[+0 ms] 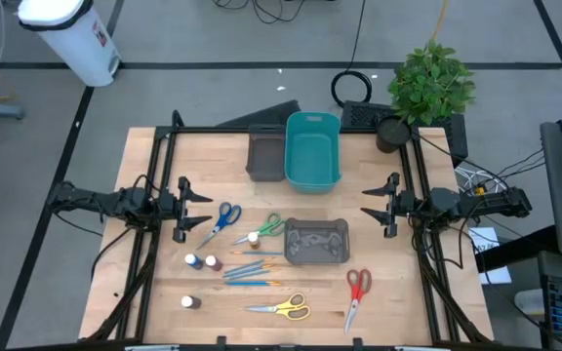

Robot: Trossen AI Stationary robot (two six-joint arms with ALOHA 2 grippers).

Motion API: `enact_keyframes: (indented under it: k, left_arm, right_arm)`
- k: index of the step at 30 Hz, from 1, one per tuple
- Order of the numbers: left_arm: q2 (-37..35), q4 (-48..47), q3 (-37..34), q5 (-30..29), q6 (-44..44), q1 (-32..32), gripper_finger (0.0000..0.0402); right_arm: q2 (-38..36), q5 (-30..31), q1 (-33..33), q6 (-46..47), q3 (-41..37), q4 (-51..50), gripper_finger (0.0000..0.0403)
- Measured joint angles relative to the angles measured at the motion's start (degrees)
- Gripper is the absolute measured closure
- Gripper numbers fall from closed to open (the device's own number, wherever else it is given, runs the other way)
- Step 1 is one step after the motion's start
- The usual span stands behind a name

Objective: Pick & Place Paint Supplies

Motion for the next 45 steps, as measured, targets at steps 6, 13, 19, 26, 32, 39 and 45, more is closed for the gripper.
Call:
enact_keyframes:
  k: [6, 13, 19, 26, 32, 39, 45]
  left_arm:
    - [0.0, 0.0, 0.0, 0.0, 0.0, 0.0, 0.0167]
    - [0.0, 0.0, 0.0, 0.0, 0.0, 0.0, 0.0167]
    - [0.0, 0.0, 0.0, 0.0, 0.0, 0.0, 0.0167]
    - [0.0, 0.0, 0.0, 0.0, 0.0, 0.0, 0.0167]
    - [0.0, 0.0, 0.0, 0.0, 0.0, 0.0, 0.0167]
    - [0.0, 1.0, 0.0, 0.0, 0.0, 0.0, 0.0167]
    - [0.0, 6.3, 0.0, 0.0, -0.6, 0.0, 0.0167]
  right_arm:
    - [0.0, 0.0, 0.0, 0.0, 0.0, 0.0, 0.0181]
    - [0.0, 0.0, 0.0, 0.0, 0.0, 0.0, 0.0181]
    - [0.0, 0.0, 0.0, 0.0, 0.0, 0.0, 0.0181]
    - [0.0, 0.0, 0.0, 0.0, 0.0, 0.0, 0.0181]
    - [0.0, 0.0, 0.0, 0.0, 0.0, 0.0, 0.0181]
    - [0.0, 0.0, 0.0, 0.0, 0.0, 0.0, 0.0181]
    - [0.0, 0.0, 0.0, 0.0, 0.0, 0.0, 0.0181]
